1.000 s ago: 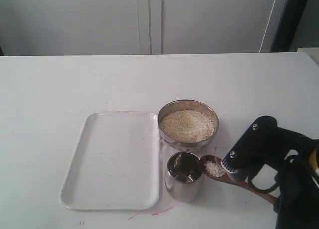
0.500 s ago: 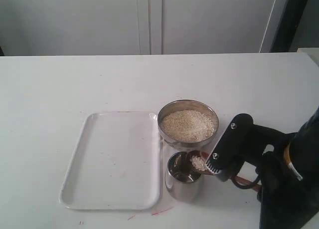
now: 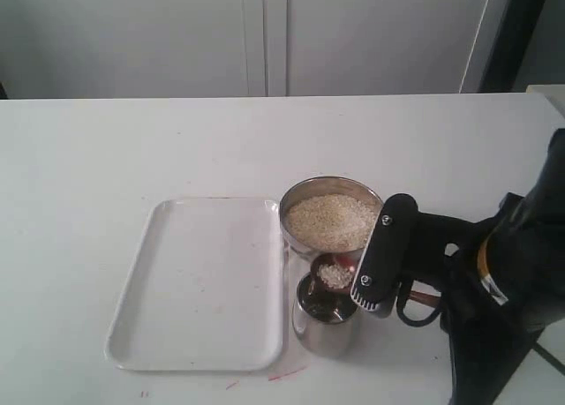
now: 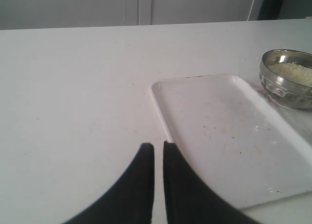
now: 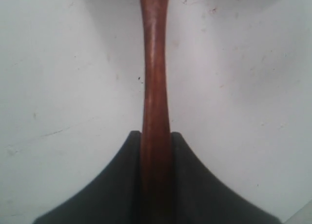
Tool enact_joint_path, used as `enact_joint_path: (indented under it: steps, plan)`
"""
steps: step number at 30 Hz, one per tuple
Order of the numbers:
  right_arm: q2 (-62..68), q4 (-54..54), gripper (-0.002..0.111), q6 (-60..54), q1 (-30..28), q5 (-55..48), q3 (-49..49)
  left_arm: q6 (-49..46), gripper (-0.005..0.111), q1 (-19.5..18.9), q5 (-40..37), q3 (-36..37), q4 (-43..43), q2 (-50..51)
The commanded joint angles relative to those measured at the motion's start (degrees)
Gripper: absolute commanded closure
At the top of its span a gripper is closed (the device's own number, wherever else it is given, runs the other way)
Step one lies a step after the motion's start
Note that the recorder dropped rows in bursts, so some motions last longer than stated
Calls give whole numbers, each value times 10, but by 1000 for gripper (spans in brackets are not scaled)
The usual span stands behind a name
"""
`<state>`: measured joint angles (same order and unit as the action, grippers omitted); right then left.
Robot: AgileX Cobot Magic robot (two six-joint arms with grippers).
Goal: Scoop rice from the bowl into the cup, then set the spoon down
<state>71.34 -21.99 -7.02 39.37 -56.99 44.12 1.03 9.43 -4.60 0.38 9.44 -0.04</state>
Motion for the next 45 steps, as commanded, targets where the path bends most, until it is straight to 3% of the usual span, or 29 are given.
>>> enact_joint_path:
  steps: [1, 8, 24, 32, 37, 45]
  plan:
    - [8, -24, 108, -5, 2, 21, -1, 0, 92, 4, 2, -4, 3, 0]
    - [9, -78, 108, -8, 2, 21, -1, 0, 92, 4, 2, -4, 3, 0]
    - [9, -90, 108, -22, 2, 42, -26, 0, 92, 4, 2, -4, 3, 0]
    - [1, -103, 108, -14, 2, 104, -50, 0, 92, 4, 2, -4, 3, 0]
    - [1, -202, 108, 15, 2, 132, -65, 0, 92, 4, 2, -4, 3, 0]
    - [1, -267, 108, 16, 2, 138, -65, 0, 92, 4, 2, -4, 3, 0]
